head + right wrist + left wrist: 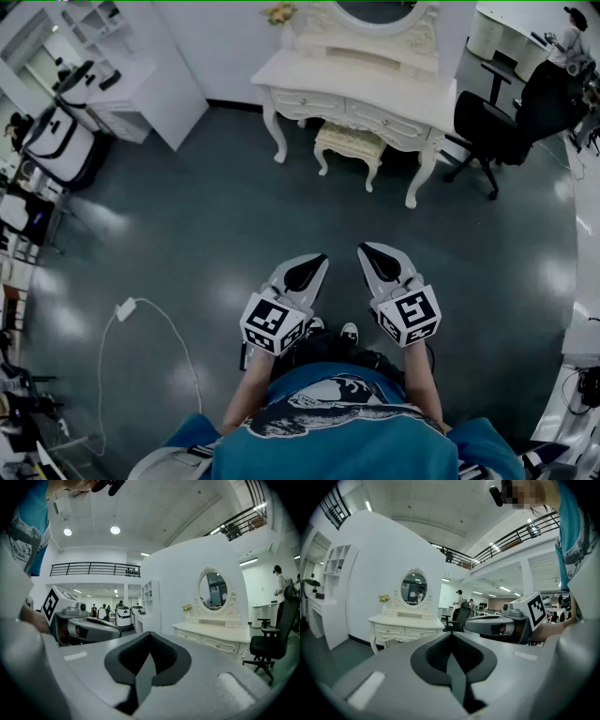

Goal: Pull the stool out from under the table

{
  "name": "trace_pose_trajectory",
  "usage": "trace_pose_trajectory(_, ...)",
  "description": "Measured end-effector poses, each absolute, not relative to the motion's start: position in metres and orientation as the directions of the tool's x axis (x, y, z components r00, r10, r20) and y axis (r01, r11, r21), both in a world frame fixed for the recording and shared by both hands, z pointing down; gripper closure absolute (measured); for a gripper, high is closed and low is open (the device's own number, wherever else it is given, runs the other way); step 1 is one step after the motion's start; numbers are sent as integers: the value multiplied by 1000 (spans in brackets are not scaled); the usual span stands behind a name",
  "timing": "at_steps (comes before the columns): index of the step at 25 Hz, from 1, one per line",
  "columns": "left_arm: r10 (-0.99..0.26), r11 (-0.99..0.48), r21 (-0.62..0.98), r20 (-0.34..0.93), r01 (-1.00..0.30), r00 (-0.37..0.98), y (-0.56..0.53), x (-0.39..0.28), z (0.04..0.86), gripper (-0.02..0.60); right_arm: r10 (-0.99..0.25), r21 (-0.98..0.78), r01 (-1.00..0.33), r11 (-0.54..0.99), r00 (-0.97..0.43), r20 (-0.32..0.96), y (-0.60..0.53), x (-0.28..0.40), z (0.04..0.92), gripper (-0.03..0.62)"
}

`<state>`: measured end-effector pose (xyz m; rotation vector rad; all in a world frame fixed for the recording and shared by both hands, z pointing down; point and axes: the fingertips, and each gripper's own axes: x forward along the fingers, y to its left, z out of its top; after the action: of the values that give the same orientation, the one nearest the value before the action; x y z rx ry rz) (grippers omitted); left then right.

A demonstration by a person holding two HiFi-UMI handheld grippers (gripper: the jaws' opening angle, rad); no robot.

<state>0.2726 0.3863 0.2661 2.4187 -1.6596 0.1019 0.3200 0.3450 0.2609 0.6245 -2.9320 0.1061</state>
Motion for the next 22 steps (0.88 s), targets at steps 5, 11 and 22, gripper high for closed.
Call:
trace_pose_trajectory(5, -916, -346, 115, 172, -931, 362, 386, 253, 265, 569, -395, -41, -405, 913, -907, 147, 345, 301, 259, 592)
trace_pose_trajectory(11, -919, -343, 122, 160, -931, 360, 387, 225, 267, 569, -403, -66, -413, 909, -907, 126, 346, 277, 258, 592)
trace_pose_trajectory(22, -911, -368, 121, 149, -922, 384, 385, 180, 270, 569, -407, -97, -417, 904, -907, 106, 352, 234, 259, 591)
